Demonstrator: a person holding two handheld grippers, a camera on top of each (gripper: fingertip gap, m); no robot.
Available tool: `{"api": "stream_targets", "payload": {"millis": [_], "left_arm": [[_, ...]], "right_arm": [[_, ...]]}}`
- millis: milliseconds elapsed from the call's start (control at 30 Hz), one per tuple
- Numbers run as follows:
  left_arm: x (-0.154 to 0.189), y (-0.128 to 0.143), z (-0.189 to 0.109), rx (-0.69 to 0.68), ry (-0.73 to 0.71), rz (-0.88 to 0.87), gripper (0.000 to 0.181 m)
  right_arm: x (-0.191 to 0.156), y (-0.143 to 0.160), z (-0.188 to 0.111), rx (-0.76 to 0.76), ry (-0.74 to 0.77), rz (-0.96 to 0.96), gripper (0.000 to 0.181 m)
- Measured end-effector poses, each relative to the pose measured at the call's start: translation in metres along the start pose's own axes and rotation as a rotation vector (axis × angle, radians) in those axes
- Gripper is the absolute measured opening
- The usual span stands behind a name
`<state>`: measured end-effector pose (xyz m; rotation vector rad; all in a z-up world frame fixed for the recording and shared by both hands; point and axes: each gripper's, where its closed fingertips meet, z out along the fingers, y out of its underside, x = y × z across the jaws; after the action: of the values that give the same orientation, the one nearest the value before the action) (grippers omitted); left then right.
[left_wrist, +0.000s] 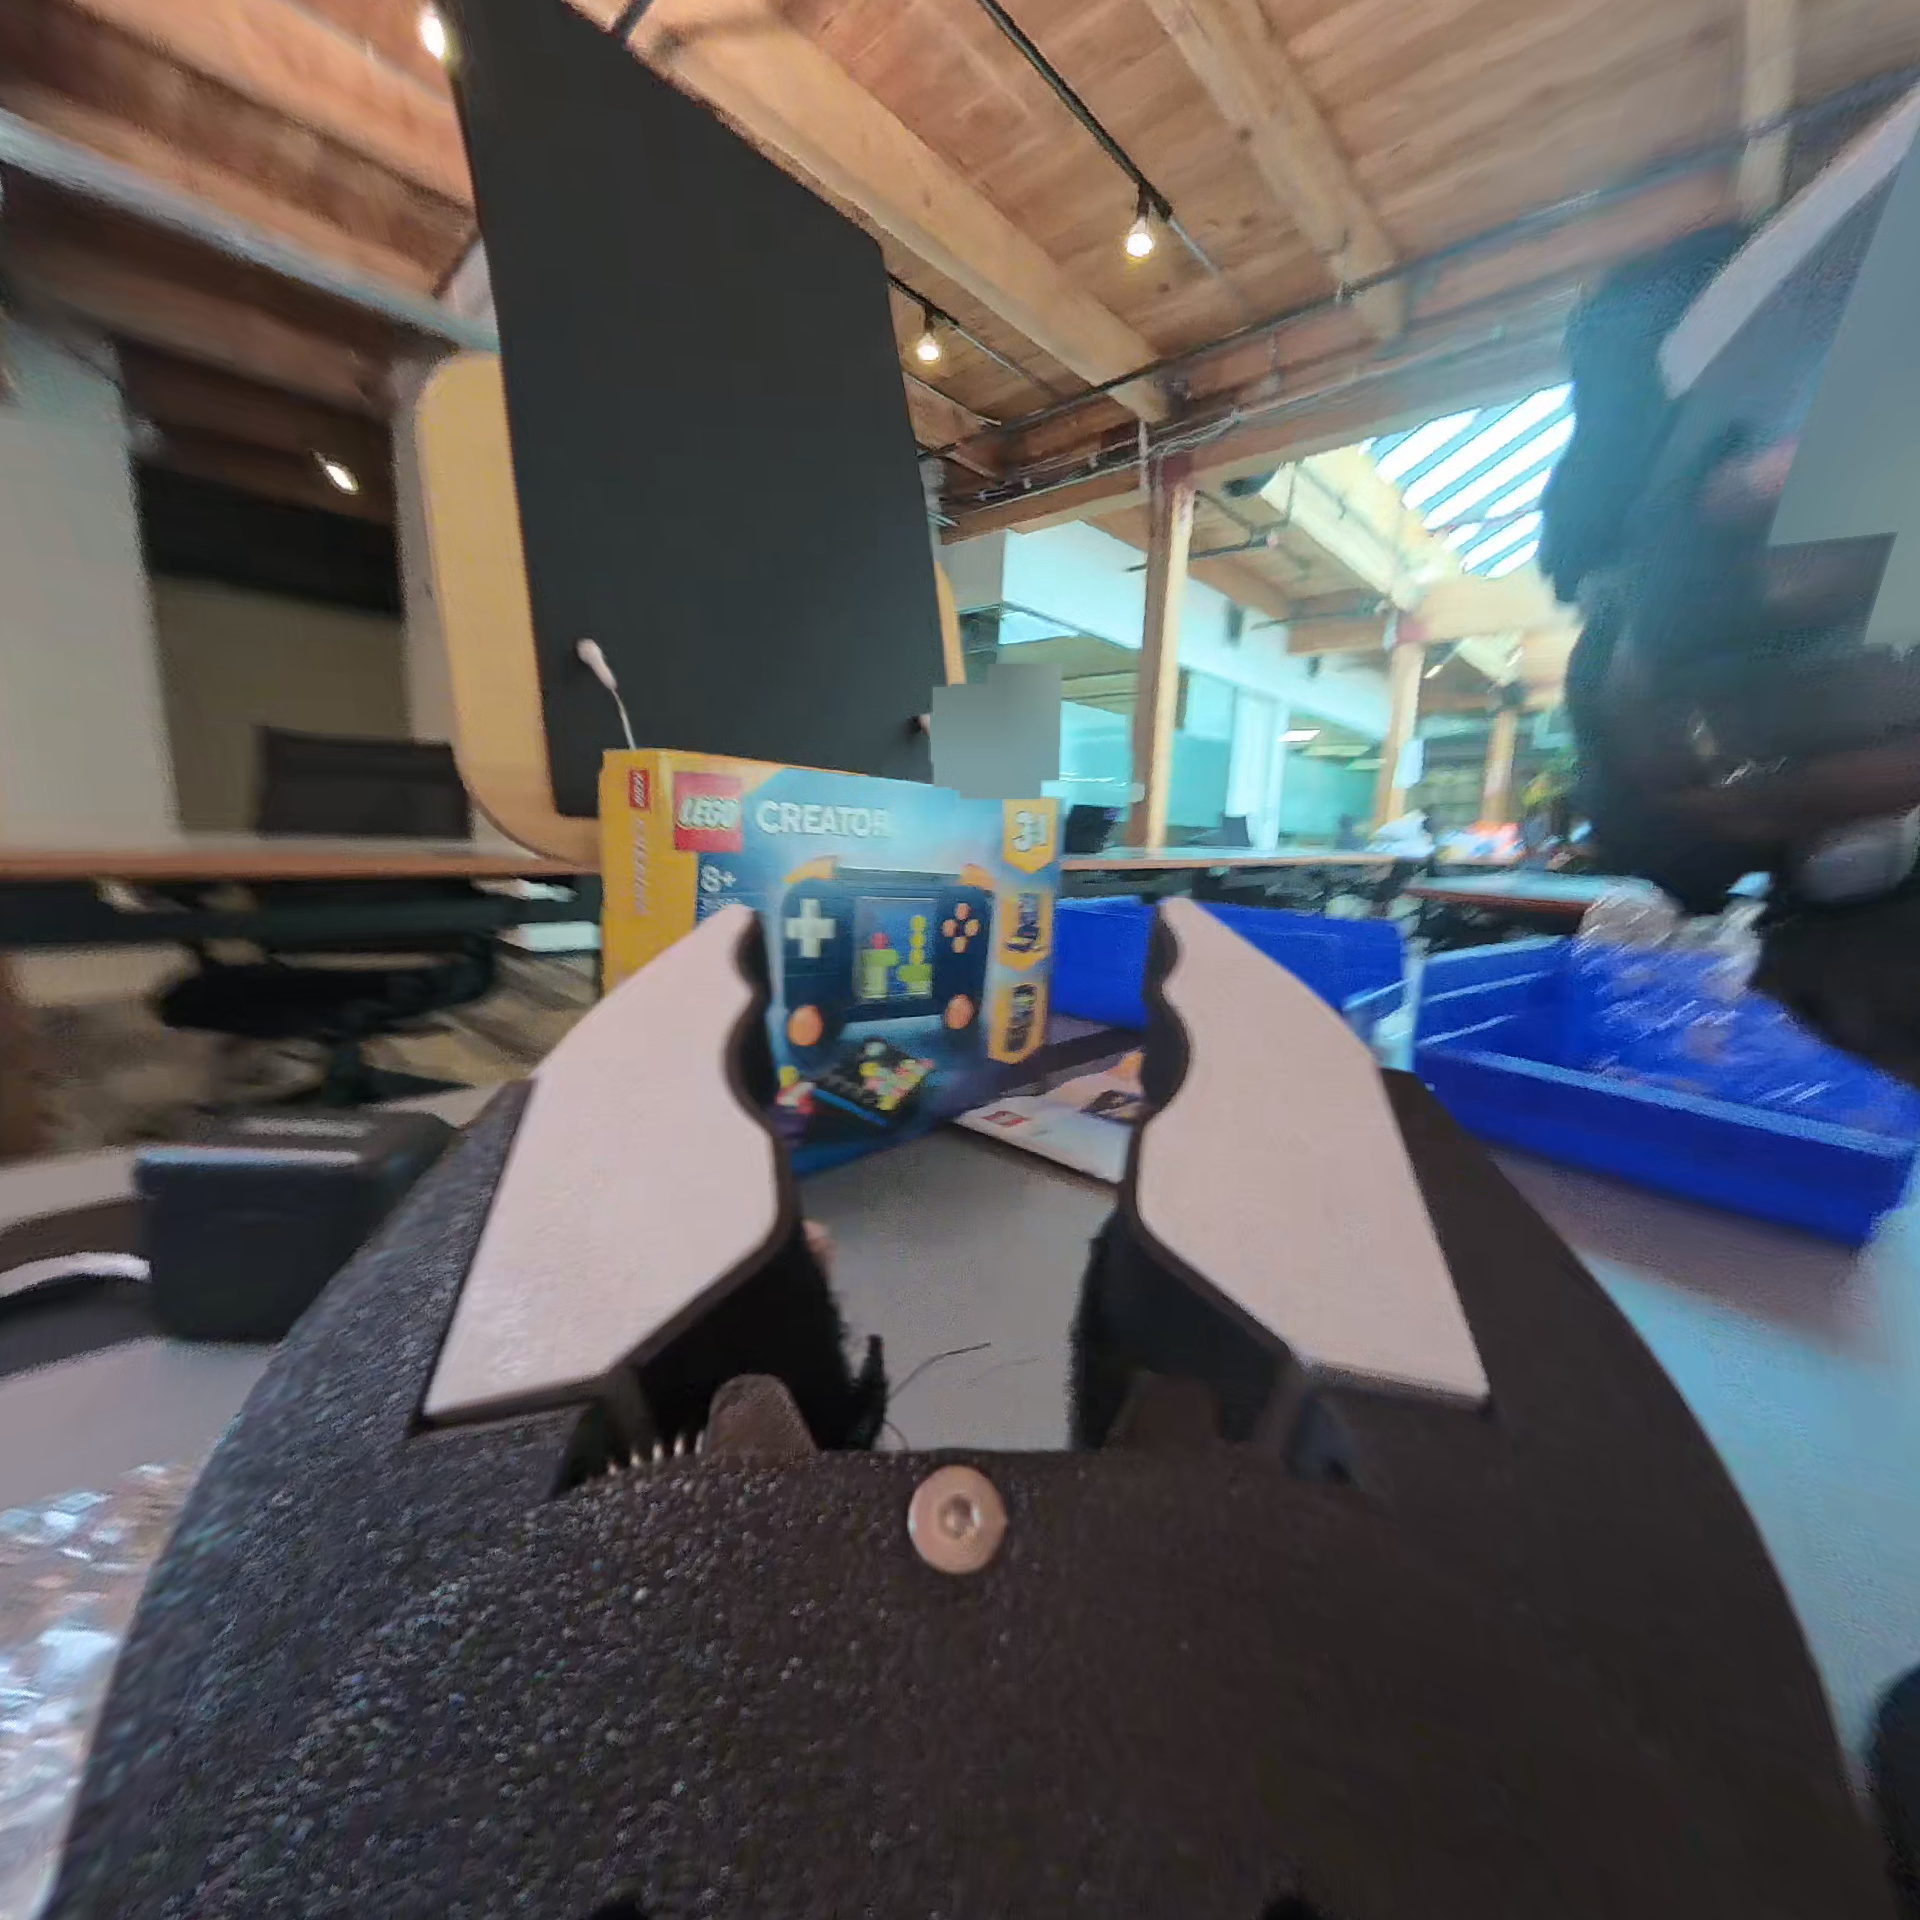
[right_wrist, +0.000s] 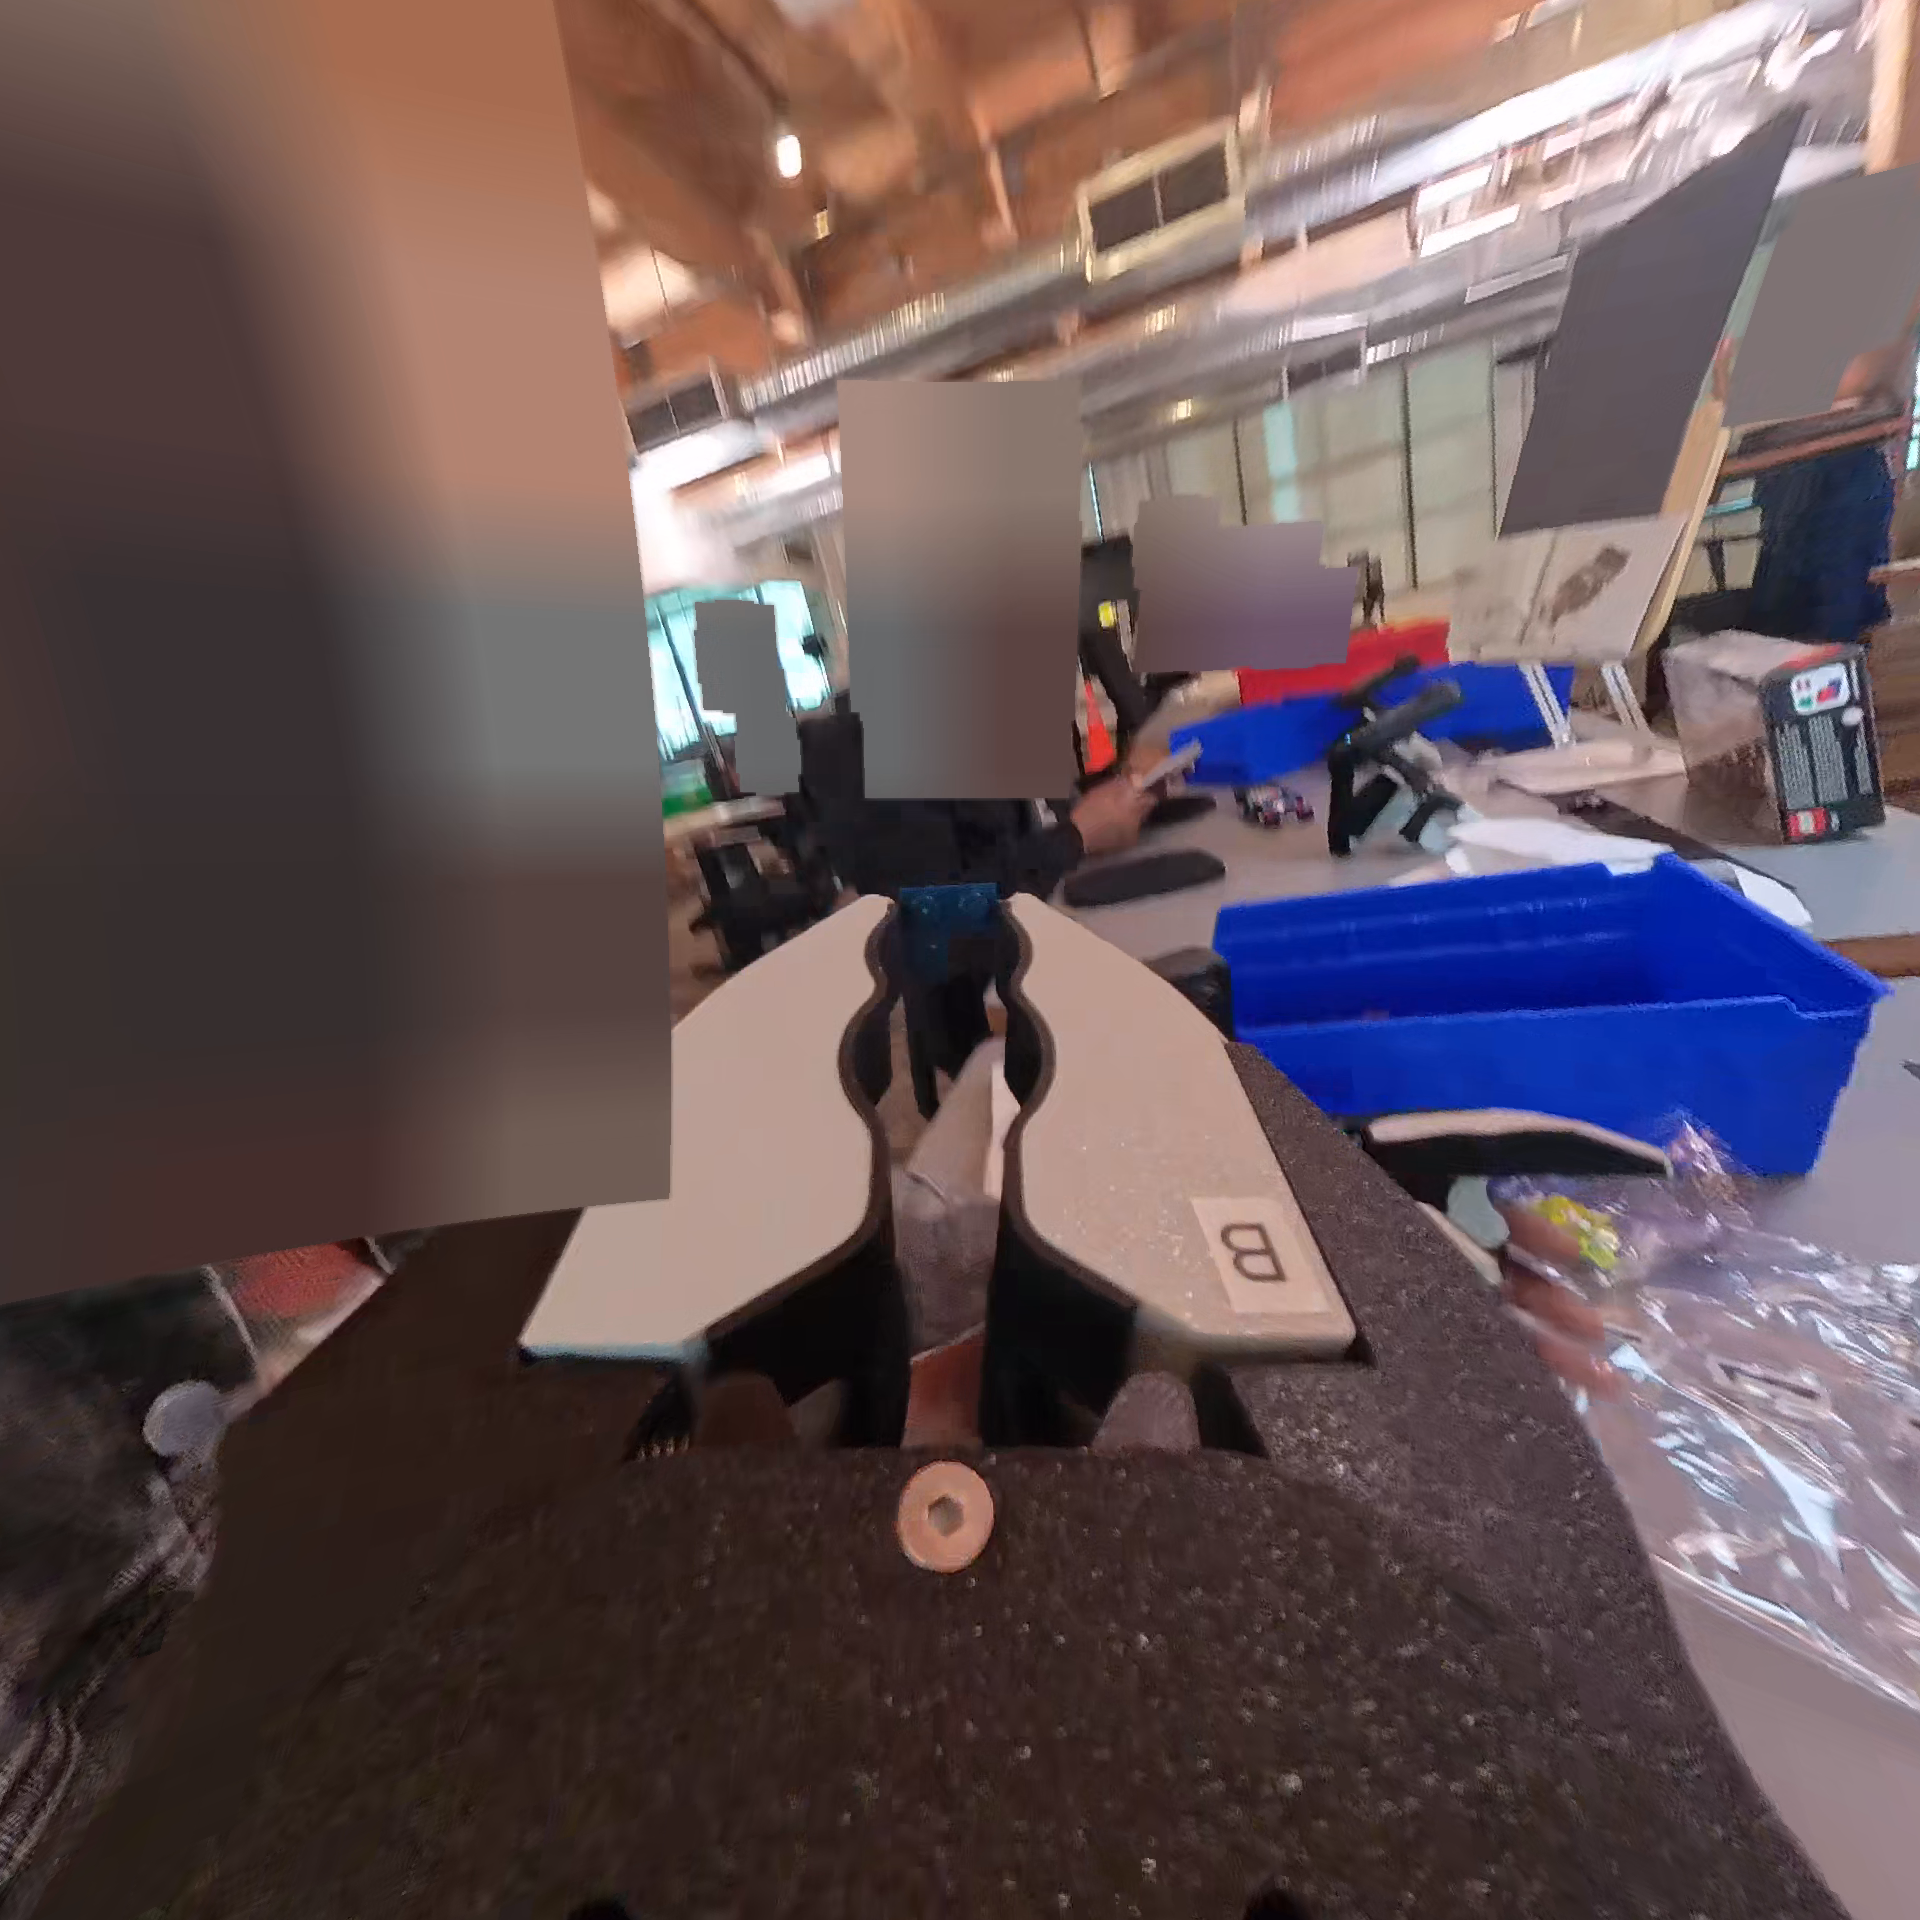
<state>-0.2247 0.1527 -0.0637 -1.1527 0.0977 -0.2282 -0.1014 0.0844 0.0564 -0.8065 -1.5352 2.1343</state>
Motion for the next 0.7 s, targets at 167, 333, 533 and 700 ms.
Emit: {"api": "stream_targets", "payload": {"millis": [167, 333, 533, 700], "left_arm": [[0.008, 0.007, 0.005, -0.035, -0.008, 0.228, 0.111], [0.002, 0.01, 0.006, -0.05, -0.06, 0.294, 0.139], [-0.003, 0.01, 0.005, -0.049, -0.091, 0.293, 0.145], [-0.003, 0.014, 0.006, -0.061, -0.09, 0.299, 0.145]], "right_arm": [[0.007, 0.021, 0.008, -0.144, 0.091, -0.148, 0.017], [0.019, 0.013, -0.003, -0.155, 0.246, -0.487, 0.016], [0.02, -0.008, -0.021, -0.143, 0.37, -0.674, 0.016], [0.037, -0.013, -0.049, -0.241, 0.528, -0.725, 0.017]]}}
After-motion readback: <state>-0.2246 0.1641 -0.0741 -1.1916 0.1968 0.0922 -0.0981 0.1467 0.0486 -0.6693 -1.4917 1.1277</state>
